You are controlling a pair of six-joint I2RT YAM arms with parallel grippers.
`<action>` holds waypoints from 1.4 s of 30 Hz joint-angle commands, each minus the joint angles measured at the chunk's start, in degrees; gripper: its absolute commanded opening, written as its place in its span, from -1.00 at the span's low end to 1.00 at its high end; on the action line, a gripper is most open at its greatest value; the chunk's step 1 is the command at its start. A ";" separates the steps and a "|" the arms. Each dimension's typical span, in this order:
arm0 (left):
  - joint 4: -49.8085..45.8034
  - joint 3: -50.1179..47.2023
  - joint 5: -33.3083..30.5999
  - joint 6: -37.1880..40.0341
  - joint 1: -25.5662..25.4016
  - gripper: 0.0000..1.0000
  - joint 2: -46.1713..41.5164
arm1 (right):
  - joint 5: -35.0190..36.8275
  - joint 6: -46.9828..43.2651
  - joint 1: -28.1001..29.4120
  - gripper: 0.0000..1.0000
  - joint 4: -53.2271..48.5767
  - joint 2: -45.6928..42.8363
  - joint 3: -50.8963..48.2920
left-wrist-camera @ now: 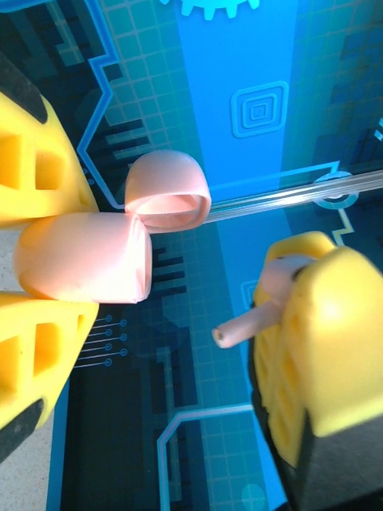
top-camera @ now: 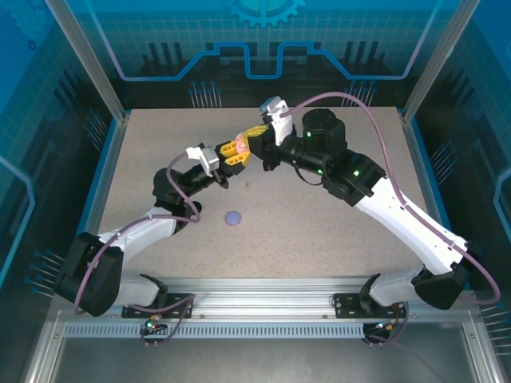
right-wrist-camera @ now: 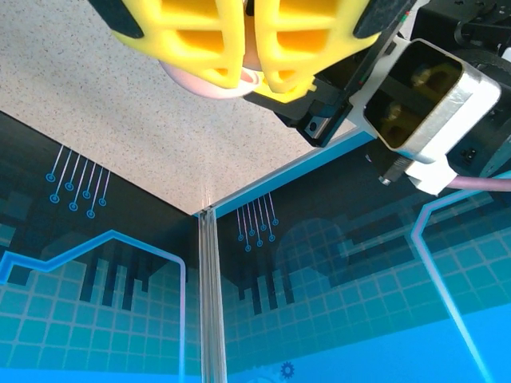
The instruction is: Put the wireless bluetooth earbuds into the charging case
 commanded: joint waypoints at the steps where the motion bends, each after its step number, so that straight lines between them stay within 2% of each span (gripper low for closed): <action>1: 4.21 1.62 1.35 -0.97 -0.44 -1.00 0.19 | 1.12 -0.85 0.58 -0.86 3.09 -1.06 -1.09; 26: 4.78 1.97 2.91 -2.38 -0.61 -1.00 0.00 | 0.30 0.10 0.84 -0.87 3.41 2.80 -0.46; 42: 6.19 2.49 2.84 -4.47 -0.54 -1.00 0.17 | 1.56 0.08 0.84 -0.88 6.55 -0.79 -7.57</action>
